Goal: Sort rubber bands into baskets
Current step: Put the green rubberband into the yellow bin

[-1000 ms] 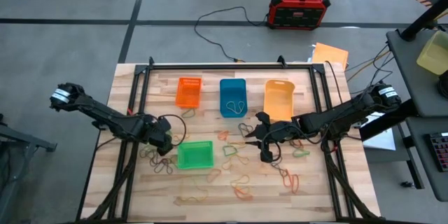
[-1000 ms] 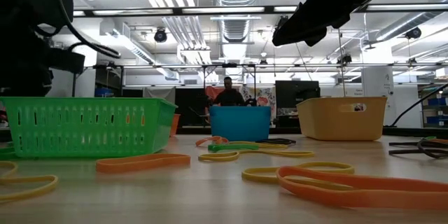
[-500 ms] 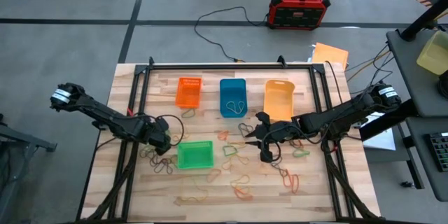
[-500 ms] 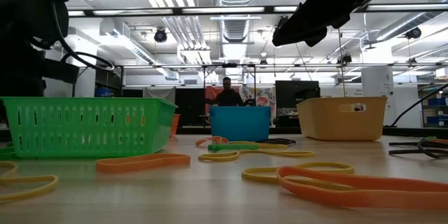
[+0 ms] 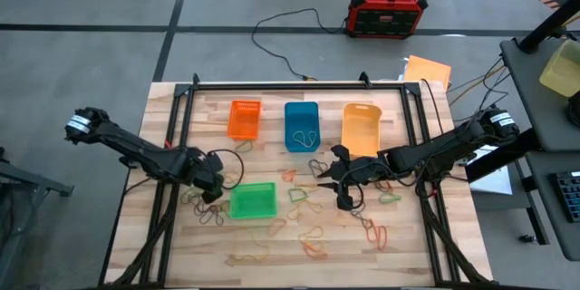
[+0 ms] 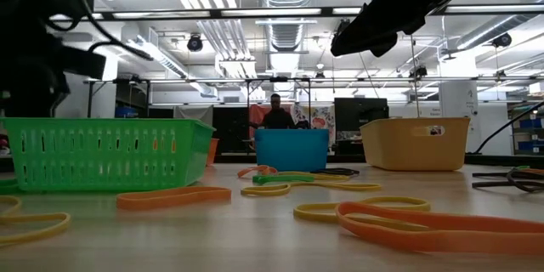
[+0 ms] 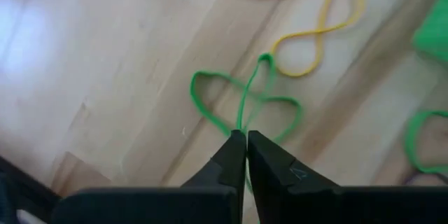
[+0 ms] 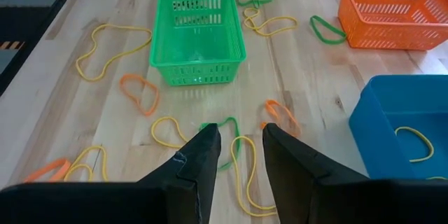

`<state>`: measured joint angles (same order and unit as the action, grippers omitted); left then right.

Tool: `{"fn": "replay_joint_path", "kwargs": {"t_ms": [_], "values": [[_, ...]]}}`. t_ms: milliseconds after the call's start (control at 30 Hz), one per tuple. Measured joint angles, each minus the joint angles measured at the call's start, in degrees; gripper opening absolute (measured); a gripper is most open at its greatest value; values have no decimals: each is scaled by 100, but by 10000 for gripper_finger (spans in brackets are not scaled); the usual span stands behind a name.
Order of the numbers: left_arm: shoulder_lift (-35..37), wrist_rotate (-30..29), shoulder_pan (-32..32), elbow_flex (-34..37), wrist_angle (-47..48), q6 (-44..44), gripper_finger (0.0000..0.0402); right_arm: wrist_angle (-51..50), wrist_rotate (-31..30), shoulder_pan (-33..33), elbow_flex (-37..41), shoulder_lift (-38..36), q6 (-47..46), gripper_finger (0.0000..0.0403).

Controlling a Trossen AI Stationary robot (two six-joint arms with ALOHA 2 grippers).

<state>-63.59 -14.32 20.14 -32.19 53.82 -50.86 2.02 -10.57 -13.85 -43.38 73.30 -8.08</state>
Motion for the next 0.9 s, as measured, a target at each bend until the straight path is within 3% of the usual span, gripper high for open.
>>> {"fn": "replay_joint_path", "kwargs": {"t_ms": [367,533,667,800,900], "values": [[141,-196,11,-862,667,667,0,2,0,0,34,0,-53,99],[186,-67,13,-798,624,-176,3,0,0,0,39,0,-53,106],[157,180,47,-477,345,-1173,34,-2,0,0,44,0,-53,109],[139,336,55,-100,-356,-1560,83,-2,0,0,52,0,-51,107],[63,343,55,47,-324,-1951,122,-1,1,0,52,0,-53,105]]}}
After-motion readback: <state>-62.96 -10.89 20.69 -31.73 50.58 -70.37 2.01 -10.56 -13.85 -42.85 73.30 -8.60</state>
